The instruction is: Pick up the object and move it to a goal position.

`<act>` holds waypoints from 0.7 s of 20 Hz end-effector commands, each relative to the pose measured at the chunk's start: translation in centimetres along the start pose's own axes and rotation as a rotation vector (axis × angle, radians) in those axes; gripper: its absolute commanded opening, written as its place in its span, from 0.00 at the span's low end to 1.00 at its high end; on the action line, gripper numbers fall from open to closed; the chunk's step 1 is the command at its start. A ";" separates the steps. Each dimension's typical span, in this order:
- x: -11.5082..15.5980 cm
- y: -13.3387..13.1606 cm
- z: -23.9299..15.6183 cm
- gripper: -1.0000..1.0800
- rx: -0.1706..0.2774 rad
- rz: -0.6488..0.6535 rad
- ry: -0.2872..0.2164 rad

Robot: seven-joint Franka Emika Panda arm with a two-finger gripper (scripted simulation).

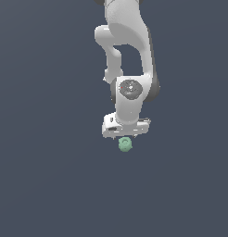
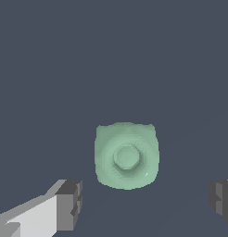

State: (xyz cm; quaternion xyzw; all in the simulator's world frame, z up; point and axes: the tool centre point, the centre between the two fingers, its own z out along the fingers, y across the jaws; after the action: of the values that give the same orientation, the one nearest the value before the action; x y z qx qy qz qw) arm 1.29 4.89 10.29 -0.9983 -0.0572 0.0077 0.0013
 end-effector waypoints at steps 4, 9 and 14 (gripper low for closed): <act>0.8 -0.7 1.2 0.96 -0.003 -0.018 0.014; 0.7 -0.7 1.4 0.96 -0.003 -0.018 0.012; 0.7 -0.7 3.2 0.96 -0.003 -0.018 0.013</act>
State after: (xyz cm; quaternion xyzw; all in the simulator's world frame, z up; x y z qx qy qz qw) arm 1.95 5.68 7.80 -0.9978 -0.0663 0.0004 0.0002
